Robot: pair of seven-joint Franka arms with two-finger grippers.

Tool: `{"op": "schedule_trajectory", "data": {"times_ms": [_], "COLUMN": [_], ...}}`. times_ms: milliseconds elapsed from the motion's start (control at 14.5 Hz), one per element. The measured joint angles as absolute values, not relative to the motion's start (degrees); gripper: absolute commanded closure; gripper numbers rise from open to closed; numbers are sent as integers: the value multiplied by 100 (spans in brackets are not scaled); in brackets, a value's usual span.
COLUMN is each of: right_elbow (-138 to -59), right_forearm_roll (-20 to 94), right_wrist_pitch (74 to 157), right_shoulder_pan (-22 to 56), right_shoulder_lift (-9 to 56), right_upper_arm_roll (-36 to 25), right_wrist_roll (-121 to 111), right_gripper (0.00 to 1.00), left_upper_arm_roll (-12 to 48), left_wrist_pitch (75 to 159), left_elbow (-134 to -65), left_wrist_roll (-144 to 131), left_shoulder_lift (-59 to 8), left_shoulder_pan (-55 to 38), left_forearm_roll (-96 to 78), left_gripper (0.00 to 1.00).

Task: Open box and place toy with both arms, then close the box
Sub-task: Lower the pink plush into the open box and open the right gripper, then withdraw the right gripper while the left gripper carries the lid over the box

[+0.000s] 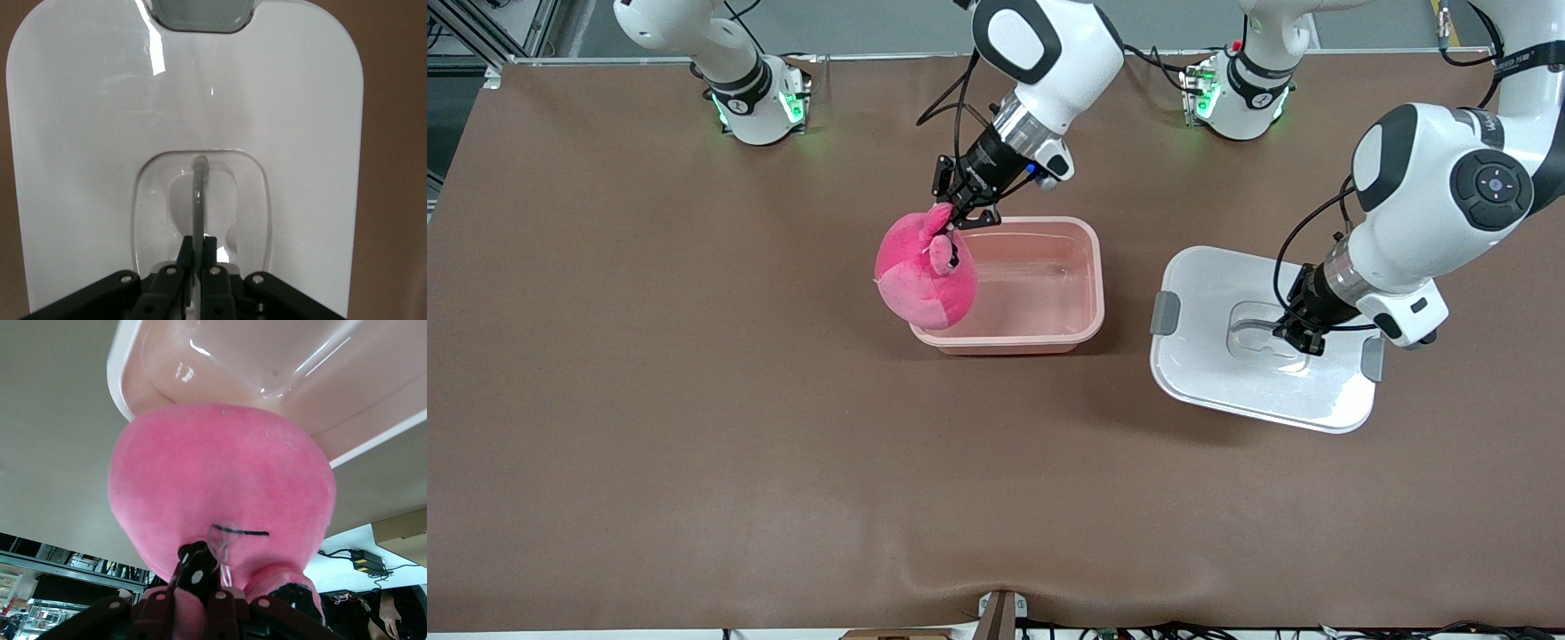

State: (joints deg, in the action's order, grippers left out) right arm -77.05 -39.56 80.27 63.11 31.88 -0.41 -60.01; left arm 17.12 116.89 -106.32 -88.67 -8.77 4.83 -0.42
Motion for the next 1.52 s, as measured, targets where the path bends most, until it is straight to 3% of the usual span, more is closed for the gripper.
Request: {"op": "schedule_trajectory", "data": {"times_ms": [484, 969, 1522], "right_elbow": [-7467, -6961, -6910], "right_forearm_roll": [-3860, -3075, -2121], "right_wrist_pitch": [7989, 7776, 7704], "right_shoulder_pan": [6441, 6359, 5195], "right_shoulder_lift": [3253, 3250, 2889], "right_upper_arm_roll": [-78, -185, -236], "right_wrist_roll": [-5760, -4800, -2811], "right_gripper": [0, 0, 0], "left_upper_arm_roll": [1713, 1711, 1898], "left_wrist_pitch": [11689, 11691, 11721], "left_elbow": [-10646, -10673, -10668], "left_wrist_roll": [-8867, -8669, -8691], "left_shoulder_lift": [-846, -846, -836], "left_shoulder_pan": [483, 488, 465], "left_forearm_roll": [-42, -42, -42], "left_gripper": [100, 100, 100]}}
